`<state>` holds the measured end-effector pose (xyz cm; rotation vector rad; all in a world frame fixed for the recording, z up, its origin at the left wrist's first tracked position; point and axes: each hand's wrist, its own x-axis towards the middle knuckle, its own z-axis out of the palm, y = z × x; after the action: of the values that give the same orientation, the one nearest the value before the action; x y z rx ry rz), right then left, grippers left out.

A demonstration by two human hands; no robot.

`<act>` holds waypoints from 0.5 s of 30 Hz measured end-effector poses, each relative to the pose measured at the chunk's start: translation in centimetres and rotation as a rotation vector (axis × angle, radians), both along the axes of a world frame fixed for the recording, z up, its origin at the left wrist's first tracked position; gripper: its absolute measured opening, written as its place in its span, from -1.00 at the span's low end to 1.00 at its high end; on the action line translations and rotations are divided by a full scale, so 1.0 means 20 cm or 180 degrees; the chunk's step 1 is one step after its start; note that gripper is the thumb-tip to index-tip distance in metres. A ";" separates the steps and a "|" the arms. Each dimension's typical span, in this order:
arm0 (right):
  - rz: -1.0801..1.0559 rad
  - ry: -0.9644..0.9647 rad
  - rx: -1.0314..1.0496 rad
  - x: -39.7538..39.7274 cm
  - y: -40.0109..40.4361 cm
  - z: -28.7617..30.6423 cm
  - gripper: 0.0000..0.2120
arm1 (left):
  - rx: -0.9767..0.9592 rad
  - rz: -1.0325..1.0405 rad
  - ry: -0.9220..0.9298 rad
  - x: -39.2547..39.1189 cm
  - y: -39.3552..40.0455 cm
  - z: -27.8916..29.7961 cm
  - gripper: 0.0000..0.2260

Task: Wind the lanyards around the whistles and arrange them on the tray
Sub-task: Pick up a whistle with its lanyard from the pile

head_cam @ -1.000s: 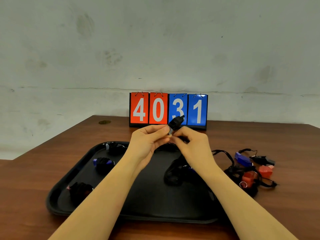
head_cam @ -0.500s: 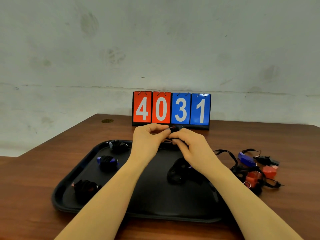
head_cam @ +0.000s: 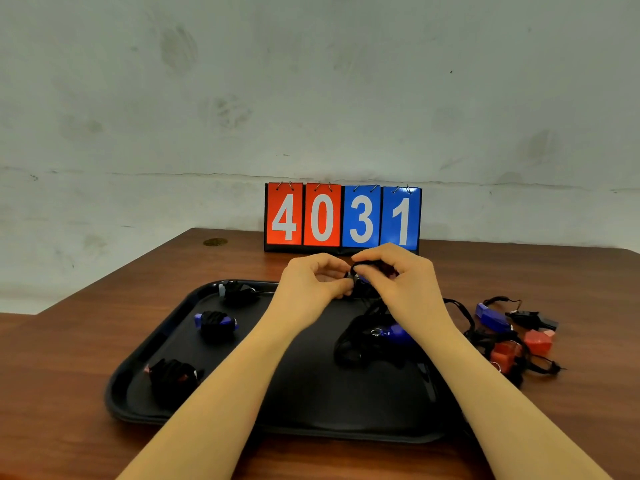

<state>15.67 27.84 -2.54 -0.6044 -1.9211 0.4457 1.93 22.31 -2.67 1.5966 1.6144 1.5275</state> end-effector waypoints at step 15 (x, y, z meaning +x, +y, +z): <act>0.0375 0.0339 -0.1299 0.09 0.05 0.05 -0.92 | -0.0108 -0.0439 0.0194 -0.01 -0.03 0.02 -0.88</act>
<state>17.43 28.91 -1.57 -0.7140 -1.7795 0.9411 1.66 21.77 -2.22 1.7133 1.5189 1.3865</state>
